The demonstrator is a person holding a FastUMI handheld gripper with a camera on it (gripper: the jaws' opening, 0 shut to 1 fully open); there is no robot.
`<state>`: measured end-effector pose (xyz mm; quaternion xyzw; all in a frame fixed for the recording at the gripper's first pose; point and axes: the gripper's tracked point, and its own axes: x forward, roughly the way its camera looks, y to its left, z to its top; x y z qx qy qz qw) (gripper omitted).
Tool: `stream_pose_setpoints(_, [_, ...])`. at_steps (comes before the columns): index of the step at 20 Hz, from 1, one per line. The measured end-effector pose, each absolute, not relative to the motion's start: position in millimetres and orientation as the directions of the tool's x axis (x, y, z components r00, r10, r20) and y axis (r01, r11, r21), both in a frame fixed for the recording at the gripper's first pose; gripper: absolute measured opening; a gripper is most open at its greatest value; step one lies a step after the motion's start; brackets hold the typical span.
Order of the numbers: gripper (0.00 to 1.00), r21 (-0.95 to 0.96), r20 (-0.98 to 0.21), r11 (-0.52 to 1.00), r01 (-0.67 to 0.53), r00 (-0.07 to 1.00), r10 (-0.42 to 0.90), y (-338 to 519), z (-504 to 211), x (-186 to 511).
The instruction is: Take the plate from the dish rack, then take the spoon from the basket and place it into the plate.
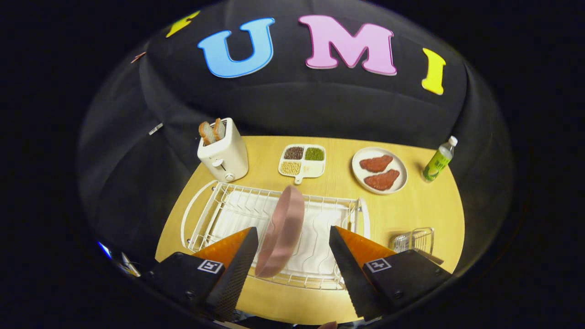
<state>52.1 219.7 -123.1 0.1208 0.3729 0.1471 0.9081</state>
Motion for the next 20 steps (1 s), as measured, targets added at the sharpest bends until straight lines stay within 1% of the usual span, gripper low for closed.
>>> stream_pose_setpoints(1, [0.95,0.336,-0.667,0.930,-0.149,0.660,0.347,221,-131,57])
stream_pose_setpoints(4, [0.84,0.351,-0.719,0.932,-0.096,0.610,0.334,233,-148,67])
stream_pose_setpoints(5, [0.83,0.348,-0.735,0.934,-0.086,0.594,0.328,237,-154,69])
stream_pose_setpoints(8, [0.67,0.297,-0.793,0.953,-0.058,0.541,0.280,240,-173,67])
stream_pose_setpoints(10, [0.47,0.268,-0.819,0.962,-0.050,0.513,0.255,244,-181,65])
stream_pose_setpoints(12, [0.39,0.234,-0.834,0.971,-0.040,0.506,0.222,244,-181,65])
stream_pose_setpoints(14, [0.34,0.173,-0.862,0.985,-0.010,0.483,0.156,235,-185,62])
stream_pose_setpoints(15, [0.33,0.144,-0.889,0.990,0.011,0.440,0.124,230,-190,58])
stream_pose_setpoints(17, [0.29,0.160,-0.894,0.987,0.031,0.429,0.131,233,-185,59])
stream_pose_setpoints(20, [0.25,0.147,-0.885,0.988,0.039,0.451,0.114,224,-173,67])
